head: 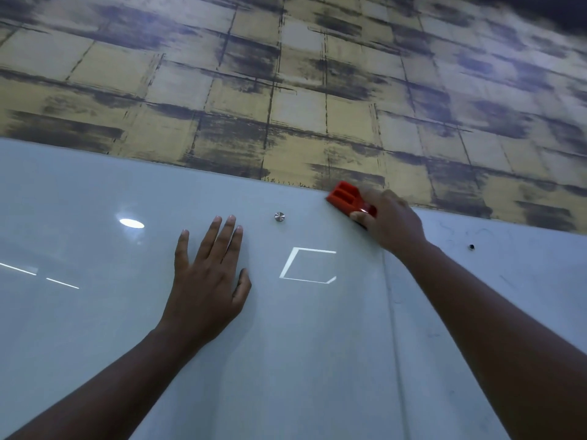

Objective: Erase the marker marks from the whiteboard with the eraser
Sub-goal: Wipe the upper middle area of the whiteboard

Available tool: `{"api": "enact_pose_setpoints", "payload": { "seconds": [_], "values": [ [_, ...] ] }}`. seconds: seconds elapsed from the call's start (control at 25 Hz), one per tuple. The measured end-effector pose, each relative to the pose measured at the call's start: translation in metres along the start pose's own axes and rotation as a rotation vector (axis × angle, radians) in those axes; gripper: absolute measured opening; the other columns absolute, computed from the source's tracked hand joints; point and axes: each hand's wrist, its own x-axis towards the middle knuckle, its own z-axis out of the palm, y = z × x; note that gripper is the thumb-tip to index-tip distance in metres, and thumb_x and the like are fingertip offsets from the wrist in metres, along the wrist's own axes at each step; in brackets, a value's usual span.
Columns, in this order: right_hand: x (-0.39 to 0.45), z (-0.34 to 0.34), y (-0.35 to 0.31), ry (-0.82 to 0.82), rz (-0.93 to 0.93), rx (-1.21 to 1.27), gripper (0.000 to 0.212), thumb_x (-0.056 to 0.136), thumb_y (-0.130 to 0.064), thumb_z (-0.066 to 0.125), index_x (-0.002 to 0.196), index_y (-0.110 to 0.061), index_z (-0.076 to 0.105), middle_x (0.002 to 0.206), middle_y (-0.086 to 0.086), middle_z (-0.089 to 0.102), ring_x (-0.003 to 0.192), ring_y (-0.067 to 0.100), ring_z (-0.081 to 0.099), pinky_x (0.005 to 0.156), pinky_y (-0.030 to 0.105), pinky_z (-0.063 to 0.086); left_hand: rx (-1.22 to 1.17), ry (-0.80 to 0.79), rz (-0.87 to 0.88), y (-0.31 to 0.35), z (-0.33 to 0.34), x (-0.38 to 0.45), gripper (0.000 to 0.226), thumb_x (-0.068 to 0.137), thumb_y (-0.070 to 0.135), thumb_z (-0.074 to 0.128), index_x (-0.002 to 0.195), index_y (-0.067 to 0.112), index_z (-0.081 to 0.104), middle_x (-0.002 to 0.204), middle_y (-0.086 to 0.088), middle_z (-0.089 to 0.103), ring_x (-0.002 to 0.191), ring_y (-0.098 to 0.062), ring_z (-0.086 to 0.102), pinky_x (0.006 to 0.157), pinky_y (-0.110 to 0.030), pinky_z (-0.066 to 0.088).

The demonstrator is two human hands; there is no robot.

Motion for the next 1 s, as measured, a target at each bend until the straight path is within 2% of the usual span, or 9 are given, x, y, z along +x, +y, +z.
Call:
{"api": "enact_pose_setpoints", "payload": {
  "seconds": [0.08, 0.16, 0.4, 0.52, 0.64, 0.84, 1.0],
  "values": [
    [-0.005, 0.002, 0.018, -0.007, 0.102, -0.021, 0.066, 0.101, -0.048, 0.060, 0.159, -0.037, 0.033, 0.131, 0.014, 0.056, 0.122, 0.036, 0.053, 0.098, 0.053, 0.049, -0.008, -0.006, 0.007, 0.003, 0.002, 0.001, 0.071, 0.099, 0.038, 0.033, 0.157, -0.001, 0.046, 0.168, -0.017, 0.038, 0.157, -0.033, 0.036, 0.122, -0.069, 0.024],
    [-0.013, 0.005, 0.015, -0.005, 0.112, -0.027, 0.066, 0.101, -0.048, 0.059, 0.160, -0.035, 0.032, 0.130, 0.015, 0.055, 0.121, 0.036, 0.052, 0.099, 0.052, 0.049, -0.018, -0.010, 0.005, 0.008, 0.005, 0.003, 0.070, 0.099, 0.038, 0.033, 0.156, -0.002, 0.047, 0.167, -0.018, 0.040, 0.156, -0.034, 0.037, 0.121, -0.069, 0.027],
    [-0.074, 0.016, -0.029, -0.048, -0.231, -0.105, 0.064, 0.104, -0.049, 0.053, 0.161, -0.037, 0.027, 0.128, 0.007, 0.051, 0.115, 0.026, 0.050, 0.095, 0.042, 0.045, -0.028, -0.047, -0.027, 0.029, 0.011, 0.004, 0.071, 0.101, 0.040, 0.032, 0.161, 0.004, 0.040, 0.172, -0.016, 0.031, 0.161, -0.031, 0.028, 0.125, -0.068, 0.020],
    [-0.090, 0.019, -0.031, -0.075, -0.317, -0.096, 0.064, 0.102, -0.051, 0.055, 0.160, -0.041, 0.028, 0.125, 0.002, 0.052, 0.113, 0.022, 0.050, 0.094, 0.040, 0.046, -0.011, -0.054, -0.030, 0.040, 0.015, 0.000, 0.070, 0.102, 0.039, 0.030, 0.163, 0.005, 0.037, 0.174, -0.015, 0.027, 0.162, -0.030, 0.024, 0.126, -0.069, 0.016],
    [-0.081, 0.014, -0.016, -0.081, -0.286, -0.061, 0.064, 0.100, -0.054, 0.057, 0.158, -0.044, 0.032, 0.120, 0.002, 0.053, 0.109, 0.022, 0.052, 0.090, 0.040, 0.047, -0.014, -0.044, -0.038, 0.042, 0.016, -0.003, 0.070, 0.103, 0.038, 0.029, 0.164, 0.005, 0.034, 0.174, -0.014, 0.025, 0.162, -0.029, 0.023, 0.127, -0.068, 0.014],
    [-0.068, 0.020, 0.002, 0.046, -0.043, 0.066, 0.064, 0.098, -0.052, 0.063, 0.156, -0.042, 0.038, 0.122, 0.003, 0.050, 0.116, 0.025, 0.051, 0.098, 0.047, 0.047, -0.021, -0.032, -0.037, 0.041, 0.016, -0.005, 0.070, 0.104, 0.040, 0.027, 0.164, 0.005, 0.035, 0.174, -0.013, 0.026, 0.162, -0.029, 0.024, 0.128, -0.065, 0.013],
    [-0.095, 0.039, -0.024, 0.133, -0.125, 0.047, 0.062, 0.098, -0.045, 0.064, 0.156, -0.037, 0.041, 0.120, 0.005, 0.051, 0.110, 0.026, 0.050, 0.093, 0.043, 0.042, -0.040, -0.029, -0.048, 0.042, 0.015, -0.005, 0.069, 0.105, 0.040, 0.025, 0.164, 0.005, 0.035, 0.173, -0.014, 0.028, 0.162, -0.029, 0.024, 0.129, -0.065, 0.014]
  ]
}}
